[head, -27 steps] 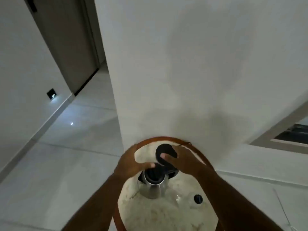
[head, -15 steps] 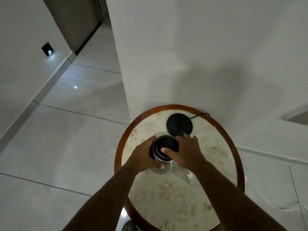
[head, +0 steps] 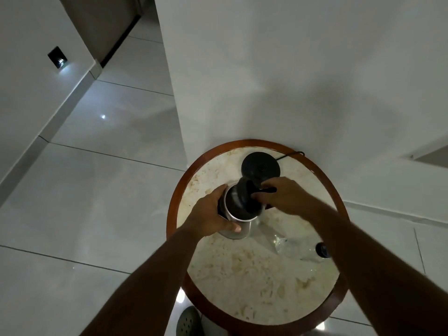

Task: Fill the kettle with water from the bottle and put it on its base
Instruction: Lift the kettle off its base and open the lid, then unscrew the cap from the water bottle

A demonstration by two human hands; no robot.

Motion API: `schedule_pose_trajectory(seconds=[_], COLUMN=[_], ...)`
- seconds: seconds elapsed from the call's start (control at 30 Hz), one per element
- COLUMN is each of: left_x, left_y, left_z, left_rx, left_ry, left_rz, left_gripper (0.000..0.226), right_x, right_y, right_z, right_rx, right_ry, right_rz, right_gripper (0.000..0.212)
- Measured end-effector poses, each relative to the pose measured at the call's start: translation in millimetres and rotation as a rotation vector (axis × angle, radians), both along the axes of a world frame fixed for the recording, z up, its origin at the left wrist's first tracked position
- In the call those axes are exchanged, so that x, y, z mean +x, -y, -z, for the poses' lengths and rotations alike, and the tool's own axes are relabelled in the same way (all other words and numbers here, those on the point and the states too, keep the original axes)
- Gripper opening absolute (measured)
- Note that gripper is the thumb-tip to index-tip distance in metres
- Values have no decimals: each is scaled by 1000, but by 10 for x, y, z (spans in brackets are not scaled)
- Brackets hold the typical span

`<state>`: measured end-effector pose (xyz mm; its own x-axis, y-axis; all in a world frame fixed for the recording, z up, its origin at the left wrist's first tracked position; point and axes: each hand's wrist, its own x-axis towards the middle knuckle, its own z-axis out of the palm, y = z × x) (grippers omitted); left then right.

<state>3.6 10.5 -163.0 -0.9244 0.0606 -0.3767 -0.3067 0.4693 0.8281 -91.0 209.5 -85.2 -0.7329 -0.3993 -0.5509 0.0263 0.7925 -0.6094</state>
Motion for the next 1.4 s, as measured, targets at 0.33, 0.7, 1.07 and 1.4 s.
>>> schedule_pose_trajectory(seconds=[0.33,0.7,1.07,1.4], left_x=[34,840,62,24], left_y=[-44,-1047,-1922,-1926], left_z=[17,158,-153,-122], left_rx=[-24,150,-169,-213], left_ry=[-18,385,-46,-149], left_rz=[-51,-273,363,363], left_gripper=[111,95,58,34], right_x=[-90,509,1037,880], right_y=[-413,-1105,-1201,-1278], right_z=[-138,-307,-161,26], right_rx=[-248,214,354,364], right_ry=[151,-408,-519,-437], right_rz=[135,221,-27,-292], right_gripper=[12,50,27,33])
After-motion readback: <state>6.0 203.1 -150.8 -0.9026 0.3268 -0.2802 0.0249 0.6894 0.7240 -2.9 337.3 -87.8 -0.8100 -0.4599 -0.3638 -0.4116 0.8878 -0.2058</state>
